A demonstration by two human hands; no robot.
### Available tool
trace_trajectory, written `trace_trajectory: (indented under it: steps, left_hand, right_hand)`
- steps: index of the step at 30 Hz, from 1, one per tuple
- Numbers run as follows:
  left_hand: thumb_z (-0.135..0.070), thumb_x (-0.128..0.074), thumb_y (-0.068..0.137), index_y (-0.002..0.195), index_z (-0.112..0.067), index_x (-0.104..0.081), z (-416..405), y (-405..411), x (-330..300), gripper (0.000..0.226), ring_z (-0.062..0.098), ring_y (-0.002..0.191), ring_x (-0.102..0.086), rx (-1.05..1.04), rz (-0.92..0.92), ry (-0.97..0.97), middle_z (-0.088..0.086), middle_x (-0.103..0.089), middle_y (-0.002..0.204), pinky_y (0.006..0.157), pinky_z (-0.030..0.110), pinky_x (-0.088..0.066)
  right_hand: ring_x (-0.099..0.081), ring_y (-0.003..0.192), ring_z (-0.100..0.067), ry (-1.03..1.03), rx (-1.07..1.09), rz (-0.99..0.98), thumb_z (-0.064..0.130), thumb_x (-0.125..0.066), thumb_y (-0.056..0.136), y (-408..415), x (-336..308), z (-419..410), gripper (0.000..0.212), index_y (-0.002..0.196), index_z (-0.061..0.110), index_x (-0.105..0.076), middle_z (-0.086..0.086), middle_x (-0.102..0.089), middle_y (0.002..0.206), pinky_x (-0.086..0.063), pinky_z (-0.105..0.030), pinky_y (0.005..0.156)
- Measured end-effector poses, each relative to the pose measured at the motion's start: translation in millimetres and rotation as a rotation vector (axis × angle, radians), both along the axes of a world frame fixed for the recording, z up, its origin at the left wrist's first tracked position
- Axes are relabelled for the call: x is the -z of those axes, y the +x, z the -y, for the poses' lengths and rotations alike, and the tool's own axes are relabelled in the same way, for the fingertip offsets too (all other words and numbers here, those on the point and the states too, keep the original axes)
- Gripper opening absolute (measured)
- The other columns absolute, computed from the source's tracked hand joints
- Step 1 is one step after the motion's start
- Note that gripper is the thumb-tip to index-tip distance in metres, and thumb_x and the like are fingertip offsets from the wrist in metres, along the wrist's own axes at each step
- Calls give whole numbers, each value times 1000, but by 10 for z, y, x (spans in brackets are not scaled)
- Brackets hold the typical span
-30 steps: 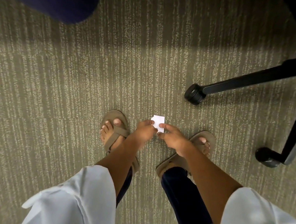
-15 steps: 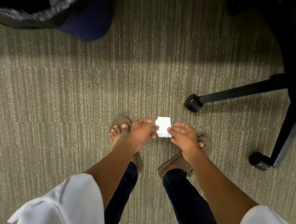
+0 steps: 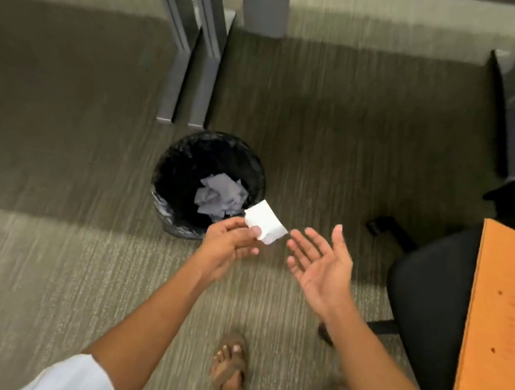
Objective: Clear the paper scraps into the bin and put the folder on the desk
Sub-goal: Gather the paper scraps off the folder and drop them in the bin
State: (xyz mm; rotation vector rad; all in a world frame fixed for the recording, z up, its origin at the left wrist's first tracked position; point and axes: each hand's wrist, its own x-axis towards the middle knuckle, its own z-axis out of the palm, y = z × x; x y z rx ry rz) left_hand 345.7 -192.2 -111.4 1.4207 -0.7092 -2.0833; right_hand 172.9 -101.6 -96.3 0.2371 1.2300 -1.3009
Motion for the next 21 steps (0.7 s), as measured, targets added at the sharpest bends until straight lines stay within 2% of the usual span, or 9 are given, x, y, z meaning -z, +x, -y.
trace_trajectory:
  steps: [4, 7, 13, 18, 20, 21]
  left_hand:
    - [-5, -76, 76, 91, -5, -64, 501, 83, -479, 19, 21, 68, -75, -114, -63, -70, 11, -77, 82, 58, 27, -60]
    - [-1, -71, 84, 96, -2, -65, 670, 178, -601, 13, 21, 70, -76, -154, -71, -87, 13, -77, 84, 58, 26, -61]
    - [-2, -72, 85, 94, -3, -67, 766, 452, -457, 10, 21, 73, -76, -244, -18, -26, 14, -78, 87, 60, 25, -61]
    - [3, -71, 85, 93, -1, -63, 908, 640, -197, 12, 19, 67, -75, -338, 150, 40, 18, -74, 87, 59, 24, -61]
    - [4, -70, 86, 106, 3, -60, 1007, 677, -132, 22, 21, 76, -75, -365, 171, 71, 19, -73, 95, 67, 26, -62]
    - [1, -70, 87, 116, 4, -58, 1068, 688, -101, 32, 24, 90, -74, -362, 161, 82, 19, -71, 105, 78, 30, -62]
  right_hand:
    - [-69, 114, -27, -139, -16, 15, 79, -42, 85, 69, -550, 638, 82, 127, 12, -63, -11, -72, 123, -51, -40, 87]
    - [-67, 117, -26, -167, -57, -6, 81, -39, 84, 231, -721, 906, 84, 127, 12, -64, -10, -72, 124, -50, -41, 89]
    - [-65, 122, -26, -168, -39, 44, 85, -36, 82, 412, -597, 978, 91, 131, 14, -63, -9, -70, 129, -45, -46, 106]
    - [-64, 124, -27, -183, 17, 112, 87, -38, 79, 426, -425, 1024, 95, 134, 12, -60, -11, -67, 133, -43, -48, 109]
    - [-63, 125, -28, -185, 24, 128, 87, -40, 77, 430, -376, 1062, 97, 136, 12, -59, -11, -66, 134, -43, -49, 110]
    - [-62, 126, -28, -186, 24, 130, 88, -41, 77, 430, -348, 1081, 98, 136, 12, -59, -11, -66, 135, -42, -49, 110]
